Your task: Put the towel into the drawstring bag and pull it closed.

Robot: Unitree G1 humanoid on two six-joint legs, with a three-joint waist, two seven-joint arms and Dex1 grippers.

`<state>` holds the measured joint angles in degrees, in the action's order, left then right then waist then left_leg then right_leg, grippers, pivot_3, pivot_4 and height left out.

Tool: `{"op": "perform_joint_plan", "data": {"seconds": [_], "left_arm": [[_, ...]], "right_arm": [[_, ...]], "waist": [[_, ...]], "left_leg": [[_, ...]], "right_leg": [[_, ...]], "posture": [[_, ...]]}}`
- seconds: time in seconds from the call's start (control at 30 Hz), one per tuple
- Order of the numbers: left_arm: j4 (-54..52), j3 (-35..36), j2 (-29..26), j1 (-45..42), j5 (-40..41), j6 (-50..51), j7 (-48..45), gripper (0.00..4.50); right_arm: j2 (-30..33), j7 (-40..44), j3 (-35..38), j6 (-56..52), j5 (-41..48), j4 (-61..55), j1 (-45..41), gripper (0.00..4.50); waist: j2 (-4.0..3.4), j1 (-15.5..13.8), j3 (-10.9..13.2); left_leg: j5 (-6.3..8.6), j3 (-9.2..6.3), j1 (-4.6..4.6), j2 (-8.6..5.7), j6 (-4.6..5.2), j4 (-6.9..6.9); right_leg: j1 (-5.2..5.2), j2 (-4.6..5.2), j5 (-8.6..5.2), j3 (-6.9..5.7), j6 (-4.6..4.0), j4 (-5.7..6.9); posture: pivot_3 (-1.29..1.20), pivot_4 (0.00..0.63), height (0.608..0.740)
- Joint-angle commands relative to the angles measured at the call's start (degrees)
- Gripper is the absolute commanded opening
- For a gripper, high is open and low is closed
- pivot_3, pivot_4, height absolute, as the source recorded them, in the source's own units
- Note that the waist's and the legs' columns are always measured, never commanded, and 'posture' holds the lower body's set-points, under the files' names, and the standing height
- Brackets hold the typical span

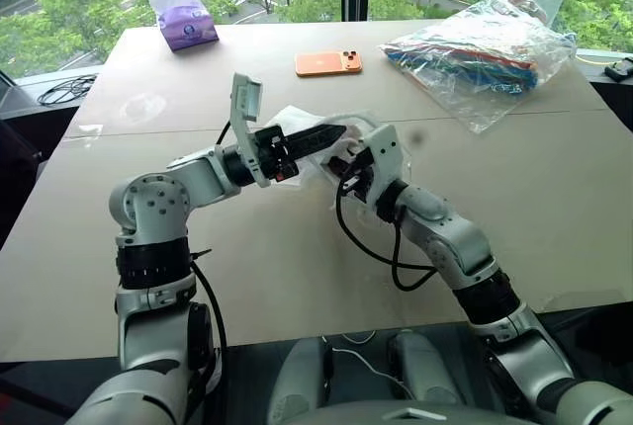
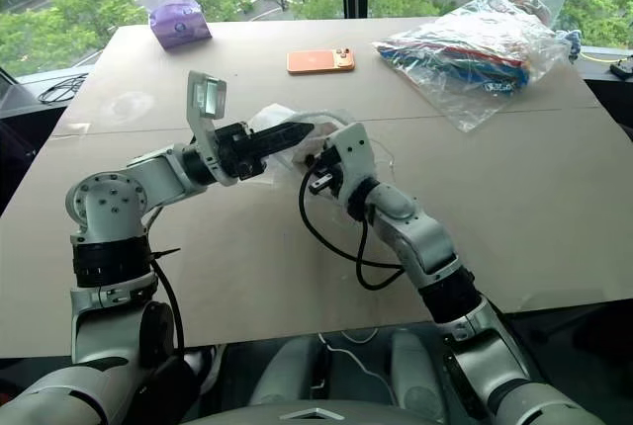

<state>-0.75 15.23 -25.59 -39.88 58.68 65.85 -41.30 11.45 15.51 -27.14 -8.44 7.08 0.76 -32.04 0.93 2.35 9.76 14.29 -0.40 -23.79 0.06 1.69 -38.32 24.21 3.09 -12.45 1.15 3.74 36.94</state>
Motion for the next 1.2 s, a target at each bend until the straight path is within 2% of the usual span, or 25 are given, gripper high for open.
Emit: {"op": "perform_joint_plan", "data": {"seconds": [0.03, 0.07, 0.1, 0.17, 0.23, 0.37, 0.5, 0.6, 0.67, 0.77, 0.87, 0.93, 1.07, 1.2], "left_arm": [[-0.23, -0.51, 0.23, -1.22, 0.73, -0.43, -0.27, 0.0], [-0.4, -0.89, 0.31, -0.92, 0.65, -0.32, -0.36, 0.0], [-0.59, -1.33, 0.3, -0.61, 0.43, -0.36, -0.5, 0.0], [-0.55, -2.02, 0.36, -0.2, -0.07, -0.88, -0.46, 0.0], [0.44, -2.15, 0.81, -0.63, -1.22, -2.65, 0.13, 0.0], [3.27, -1.3, 1.6, -2.33, -2.85, -5.35, 1.22, 0.0], [4.81, -0.63, 1.86, -3.47, -3.06, -6.12, 1.66, 0.0], [5.51, -0.26, 1.86, -3.81, -3.0, -6.32, 1.9, 0.0], [5.75, -0.07, 1.97, -3.98, -3.03, -6.22, 2.11, 0.0], [5.65, -0.24, 1.98, -3.97, -3.17, -6.12, 1.97, 0.0], [5.55, -0.41, 2.14, -3.89, -3.15, -5.95, 1.9, 0.0], [5.48, -0.55, 2.19, -3.84, -3.23, -5.93, 1.84, 0.0], [5.43, -0.79, 2.16, -3.81, -3.38, -5.88, 1.59, 0.0], [5.19, -1.3, 1.76, -3.65, -3.71, -5.76, 1.15, 0.0]], "right_arm": [[-2.16, -1.54, 2.39, 9.15, -4.85, 1.67, -1.43, 0.56], [-2.73, -1.67, 3.33, 10.05, -5.22, 2.18, -1.68, 1.07], [-3.25, -1.91, 3.97, 10.64, -5.96, 2.52, -1.92, 1.4], [-4.82, -2.48, 5.5, 10.65, -6.64, 2.55, -1.97, 2.62], [-6.31, -0.4, 7.24, 5.53, -2.65, -0.23, -0.77, 3.36], [-5.36, 5.32, 10.04, -5.42, 5.61, -8.95, 3.37, 3.36], [-4.78, 5.59, 16.26, -14.18, 14.5, -17.66, 7.3, 3.36], [0.76, 10.32, 22.19, -22.99, 25.73, -25.73, 12.16, 3.36], [3.44, 11.4, 24.1, -25.31, 28.3, -27.93, 13.58, 3.36], [8.15, 9.5, 26.13, -23.51, 22.23, -24.69, 13.97, 3.36], [14.23, 9.21, 22.84, -19.13, 11.52, -19.32, 13.31, 3.36], [15.71, 9.91, 20.89, -17.68, 8.38, -17.7, 12.88, 3.36], [14.55, 9.07, 17.54, -14.82, 2.47, -11.47, 11.09, 3.36], [9.61, 7.9, 20.23, -12.27, 3.36, -4.87, 7.51, 3.36]], "waist": [[0.0, 0.12, 0.0], [0.0, 0.16, 0.0], [0.0, 0.13, 0.0], [0.01, 0.03, 0.0], [0.01, -0.07, 0.0], [0.01, -0.5, 0.0], [0.01, -1.13, 0.01], [0.01, -1.54, 0.01], [0.01, -1.61, 0.01], [0.0, -1.41, 0.01], [0.01, -1.48, 0.01], [0.01, -1.49, 0.01], [0.01, -1.09, 0.01], [0.02, -1.21, 0.02]], "left_leg": [[-0.02, -0.01, 0.02, 0.03, -0.04, 0.01], [-0.04, 0.0, 0.04, 0.07, -0.07, 0.03], [-0.05, 0.0, 0.05, 0.1, -0.09, 0.05], [-0.06, -0.02, 0.04, 0.17, -0.1, 0.05], [-0.06, 0.01, 0.03, 0.15, -0.1, 0.03], [-0.06, -0.05, 0.0, 0.14, -0.1, 0.02], [-0.04, -0.09, -0.04, 0.13, -0.07, 0.02], [-0.01, -0.06, -0.02, 0.12, -0.01, 0.02], [0.08, -0.14, -0.02, 0.13, 0.13, 0.02], [0.1, -0.05, 0.0, 0.09, 0.17, 0.01], [0.1, -0.01, 0.05, 0.02, 0.18, 0.0], [0.09, 0.0, 0.04, 0.0, 0.18, 0.0], [0.05, 0.04, 0.05, 0.03, 0.11, 0.0], [-0.03, 0.06, 0.04, 0.04, -0.04, -0.01]], "right_leg": [[0.01, -0.03, 0.0, 0.0, -0.01, 0.02], [0.02, -0.08, 0.0, 0.04, -0.03, 0.05], [0.02, -0.09, 0.0, 0.05, -0.03, 0.06], [0.03, -0.05, 0.0, 0.06, -0.04, 0.07], [0.02, 0.02, 0.01, 0.09, -0.03, 0.06], [0.01, 0.04, 0.01, 0.03, -0.03, 0.04], [0.0, 0.06, 0.01, -0.02, -0.03, 0.01], [0.0, 0.06, 0.01, 0.01, -0.03, 0.02], [-0.05, 0.05, 0.0, -0.09, -0.03, 0.0], [-0.04, 0.04, 0.0, -0.03, -0.03, 0.0], [-0.06, 0.01, 0.0, -0.01, -0.03, 0.03], [-0.05, 0.0, 0.0, -0.02, -0.03, 0.03], [-0.03, -0.07, 0.0, 0.06, -0.04, 0.04], [-0.03, -0.05, 0.01, 0.08, -0.03, 0.04]], "posture": [[0.0, 0.15, 0.74], [0.0, 0.15, 0.74], [0.0, 0.15, 0.74], [0.0, 0.15, 0.74], [0.0, 0.15, 0.74], [0.0, 0.15, 0.74], [0.0, 0.15, 0.74], [0.0, 0.15, 0.74], [0.0, 0.15, 0.74], [0.0, 0.15, 0.74], [0.0, 0.15, 0.74], [0.0, 0.15, 0.74], [0.0, 0.15, 0.74], [0.0, 0.15, 0.74]]}}
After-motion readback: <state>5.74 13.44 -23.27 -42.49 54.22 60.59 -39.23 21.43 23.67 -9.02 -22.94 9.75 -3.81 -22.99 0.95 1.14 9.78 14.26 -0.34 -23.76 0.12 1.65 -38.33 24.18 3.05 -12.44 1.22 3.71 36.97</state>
